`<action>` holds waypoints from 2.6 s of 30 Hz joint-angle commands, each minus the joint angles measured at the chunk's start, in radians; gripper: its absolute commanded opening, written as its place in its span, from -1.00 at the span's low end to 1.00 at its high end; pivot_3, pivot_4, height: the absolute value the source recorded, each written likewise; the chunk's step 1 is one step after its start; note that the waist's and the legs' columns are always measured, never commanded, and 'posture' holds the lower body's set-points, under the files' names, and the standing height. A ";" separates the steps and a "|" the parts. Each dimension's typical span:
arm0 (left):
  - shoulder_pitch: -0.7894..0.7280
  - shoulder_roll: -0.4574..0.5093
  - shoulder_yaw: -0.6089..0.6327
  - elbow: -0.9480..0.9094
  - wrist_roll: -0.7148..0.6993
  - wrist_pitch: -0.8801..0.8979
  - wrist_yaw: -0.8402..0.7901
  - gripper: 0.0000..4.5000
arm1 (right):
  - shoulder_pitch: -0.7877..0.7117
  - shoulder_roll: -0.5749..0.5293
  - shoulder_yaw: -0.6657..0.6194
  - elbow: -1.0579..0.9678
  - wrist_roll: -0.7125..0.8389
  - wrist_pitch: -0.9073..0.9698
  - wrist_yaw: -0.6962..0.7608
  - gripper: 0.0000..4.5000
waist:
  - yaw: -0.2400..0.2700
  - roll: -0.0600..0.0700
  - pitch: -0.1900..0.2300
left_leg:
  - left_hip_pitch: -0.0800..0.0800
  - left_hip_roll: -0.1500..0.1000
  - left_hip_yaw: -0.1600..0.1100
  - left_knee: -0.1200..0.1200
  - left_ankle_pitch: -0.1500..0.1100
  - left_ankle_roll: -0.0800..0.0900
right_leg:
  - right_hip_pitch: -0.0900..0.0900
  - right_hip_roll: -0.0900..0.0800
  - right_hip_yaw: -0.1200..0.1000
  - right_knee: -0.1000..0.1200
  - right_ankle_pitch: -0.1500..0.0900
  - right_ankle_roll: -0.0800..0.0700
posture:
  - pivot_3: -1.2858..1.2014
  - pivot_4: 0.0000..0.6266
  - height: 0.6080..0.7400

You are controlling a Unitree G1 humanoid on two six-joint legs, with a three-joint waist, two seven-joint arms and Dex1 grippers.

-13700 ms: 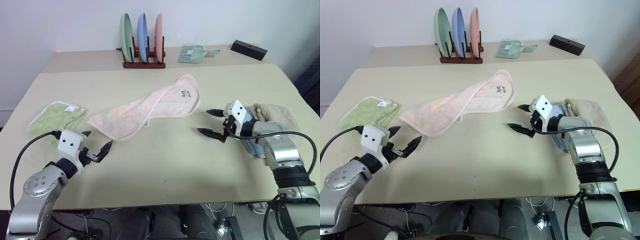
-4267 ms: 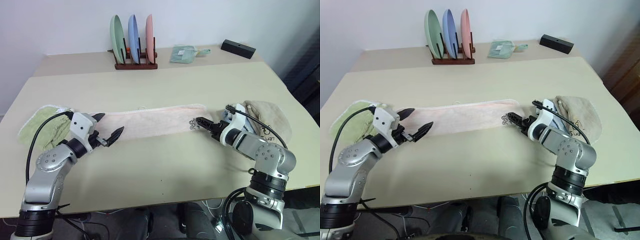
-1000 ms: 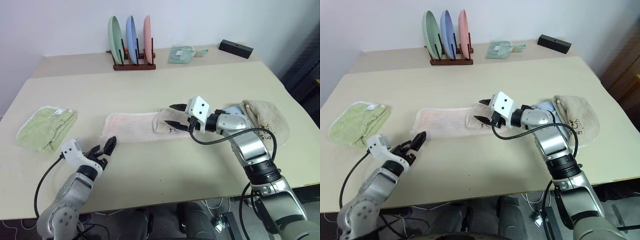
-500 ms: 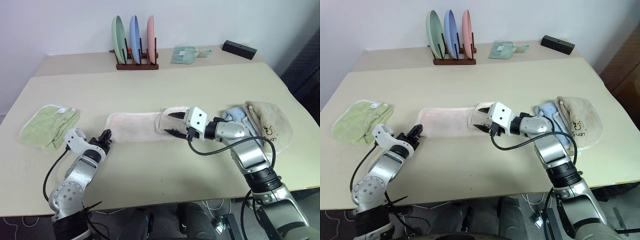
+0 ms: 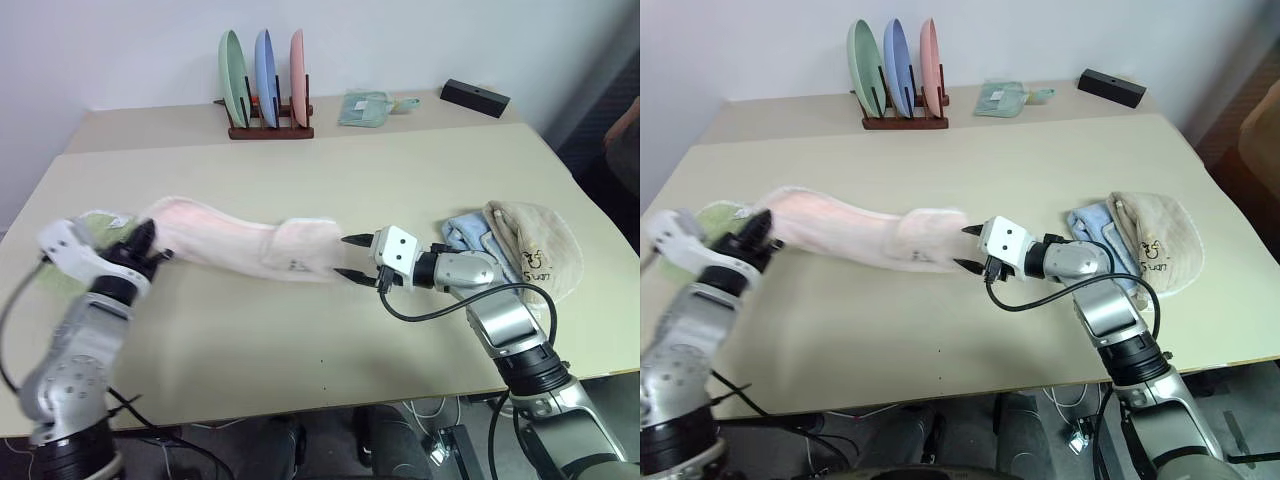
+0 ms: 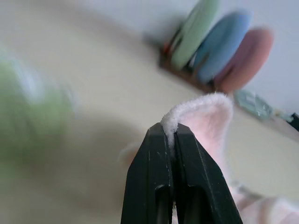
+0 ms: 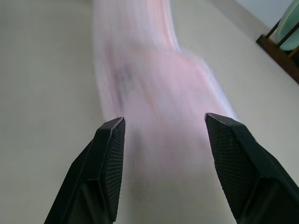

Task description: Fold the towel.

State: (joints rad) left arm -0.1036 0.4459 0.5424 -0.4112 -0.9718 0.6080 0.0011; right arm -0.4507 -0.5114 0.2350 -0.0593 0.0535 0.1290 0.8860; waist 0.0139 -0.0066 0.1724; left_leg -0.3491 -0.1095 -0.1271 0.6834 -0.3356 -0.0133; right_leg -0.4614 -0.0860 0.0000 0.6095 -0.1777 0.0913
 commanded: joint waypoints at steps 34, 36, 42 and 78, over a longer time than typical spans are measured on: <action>-0.108 0.041 -0.498 -0.092 0.279 0.111 -0.480 0.43 | 0.006 -0.052 -0.003 -0.003 -0.108 -0.045 -0.038 0.23 | -0.003 -0.001 0.001 | -0.001 0.001 0.000 -0.001 0.000 0.000 | -0.001 0.000 0.000 -0.001 0.000 0.000 | 0.03 -0.52 0.80; -0.086 0.049 -0.441 -0.119 0.264 0.113 -0.463 0.43 | 0.000 -0.048 -0.004 -0.003 -0.103 -0.045 -0.035 0.23 | -0.003 -0.001 0.001 | -0.001 0.001 0.000 -0.001 0.000 0.000 | -0.001 0.000 0.000 -0.001 0.000 0.000 | 0.03 -0.52 0.80; -0.045 0.071 -0.255 -0.110 0.246 0.089 -0.418 -0.43 | -0.047 -0.020 -0.045 0.010 -0.049 0.007 -0.057 -0.62 | -0.002 -0.001 0.001 | -0.001 0.001 0.000 0.000 0.000 0.000 | -0.001 0.000 0.000 -0.001 0.000 0.000 | 0.03 -0.52 0.80; 0.086 0.019 -0.195 0.054 0.406 -0.077 -0.431 -0.76 | -0.119 0.168 -0.015 -0.018 0.112 0.245 -0.049 0.50 | -0.024 0.000 -0.001 | -0.005 0.001 -0.001 -0.001 0.000 0.000 | -0.006 -0.001 0.000 0.001 0.000 0.000 | 0.03 -0.52 0.80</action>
State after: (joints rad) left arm -0.0312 0.4663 0.2998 -0.3232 -0.5147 0.5029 -0.4390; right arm -0.5760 -0.3407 0.2292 -0.0151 0.1381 0.3560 0.8206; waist -0.0105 -0.0061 0.1715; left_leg -0.3542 -0.1089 -0.1281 0.6827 -0.3359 -0.0129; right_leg -0.4673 -0.0865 0.0000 0.6103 -0.1775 0.0912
